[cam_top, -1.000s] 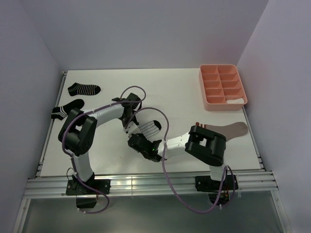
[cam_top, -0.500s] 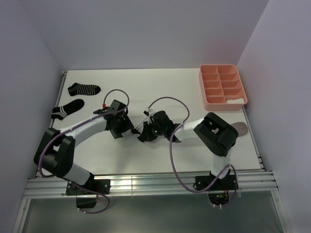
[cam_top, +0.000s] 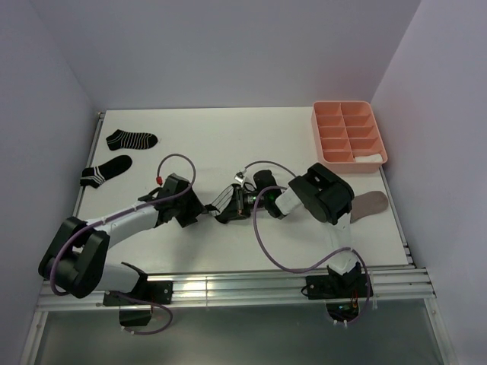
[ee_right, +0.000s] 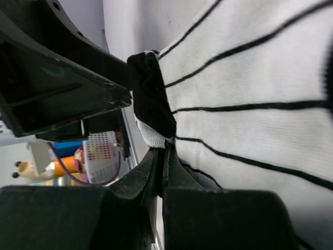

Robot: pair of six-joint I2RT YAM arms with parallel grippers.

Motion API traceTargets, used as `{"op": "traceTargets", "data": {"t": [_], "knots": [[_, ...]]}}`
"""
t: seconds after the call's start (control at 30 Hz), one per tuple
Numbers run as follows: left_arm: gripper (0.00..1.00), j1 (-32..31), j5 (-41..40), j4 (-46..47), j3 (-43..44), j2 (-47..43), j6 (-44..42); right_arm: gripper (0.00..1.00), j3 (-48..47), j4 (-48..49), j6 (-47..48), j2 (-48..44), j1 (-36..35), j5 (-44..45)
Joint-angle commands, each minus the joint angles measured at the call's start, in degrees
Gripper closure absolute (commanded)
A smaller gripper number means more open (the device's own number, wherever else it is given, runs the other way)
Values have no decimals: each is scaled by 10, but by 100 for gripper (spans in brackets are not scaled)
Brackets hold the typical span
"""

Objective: Roll the socks
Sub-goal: Roll the sock at the center of the board.

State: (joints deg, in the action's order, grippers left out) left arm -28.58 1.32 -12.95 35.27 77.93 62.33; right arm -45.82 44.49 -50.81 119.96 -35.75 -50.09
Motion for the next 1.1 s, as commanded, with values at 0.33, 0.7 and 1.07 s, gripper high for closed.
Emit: {"op": "traceTargets", "data": {"t": [0.33,0.7,1.07], "knots": [[50,-2,38,119,-28,42,8,100,-17,-90,-24,41,21,-19],[57,-4,22,86,-10,122,4,100,-39,-143,2,35,23,-1],[99,-10,4,13,42,181,-5,87,-51,-231,69,-33,22,57]]}}
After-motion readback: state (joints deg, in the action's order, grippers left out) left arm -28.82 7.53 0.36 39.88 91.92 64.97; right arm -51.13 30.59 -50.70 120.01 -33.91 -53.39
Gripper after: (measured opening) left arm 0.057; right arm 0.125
